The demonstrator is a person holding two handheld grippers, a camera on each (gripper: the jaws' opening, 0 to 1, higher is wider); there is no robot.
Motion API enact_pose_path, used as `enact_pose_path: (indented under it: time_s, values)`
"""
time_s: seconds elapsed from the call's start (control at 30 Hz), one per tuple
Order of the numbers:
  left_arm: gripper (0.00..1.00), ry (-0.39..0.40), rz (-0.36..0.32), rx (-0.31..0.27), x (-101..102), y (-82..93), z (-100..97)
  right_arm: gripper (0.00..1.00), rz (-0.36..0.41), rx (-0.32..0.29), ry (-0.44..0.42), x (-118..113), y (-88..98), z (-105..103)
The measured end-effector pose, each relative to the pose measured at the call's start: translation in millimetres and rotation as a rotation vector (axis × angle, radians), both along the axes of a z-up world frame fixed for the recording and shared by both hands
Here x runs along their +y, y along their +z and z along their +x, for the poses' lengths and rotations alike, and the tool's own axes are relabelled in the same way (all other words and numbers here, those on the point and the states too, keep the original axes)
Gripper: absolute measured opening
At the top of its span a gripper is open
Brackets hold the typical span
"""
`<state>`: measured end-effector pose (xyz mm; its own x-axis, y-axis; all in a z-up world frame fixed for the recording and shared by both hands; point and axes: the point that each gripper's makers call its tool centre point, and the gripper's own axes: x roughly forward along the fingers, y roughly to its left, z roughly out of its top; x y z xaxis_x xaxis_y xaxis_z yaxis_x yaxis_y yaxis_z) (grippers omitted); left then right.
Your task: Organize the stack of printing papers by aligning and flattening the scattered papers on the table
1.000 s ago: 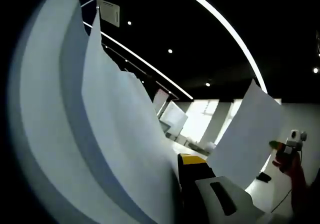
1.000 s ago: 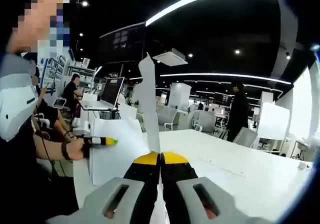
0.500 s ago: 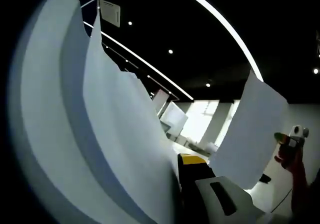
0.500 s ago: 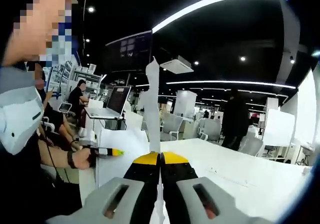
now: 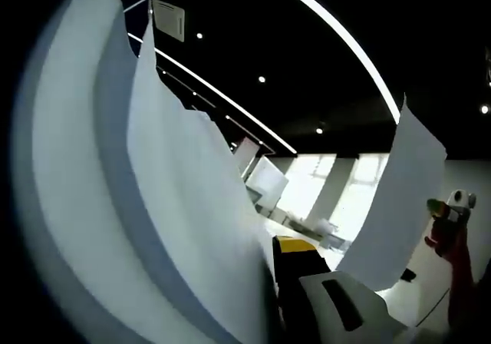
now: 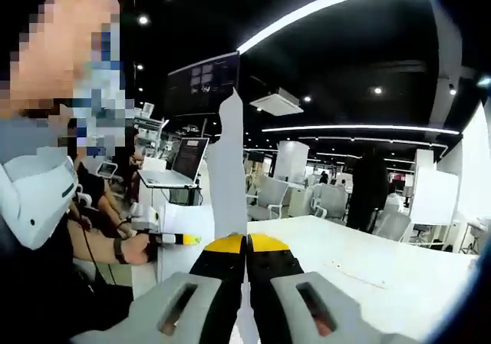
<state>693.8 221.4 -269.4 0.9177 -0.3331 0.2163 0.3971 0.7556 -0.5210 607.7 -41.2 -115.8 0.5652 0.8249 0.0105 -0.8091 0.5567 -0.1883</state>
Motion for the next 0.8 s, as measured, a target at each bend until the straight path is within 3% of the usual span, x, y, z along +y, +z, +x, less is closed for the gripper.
enact_pose_path:
  time_s: [0.53, 0.8]
  values:
    - [0.14, 0.007, 0.003, 0.0, 0, 0.2, -1.4, 0.0, 0.063, 0.001, 0.094, 8, 19.5, -16]
    - [0.14, 0.005, 0.004, 0.0, 2, -0.5, -0.2, 0.0, 0.094, 0.065, 0.127, 12, 14.9, -12]
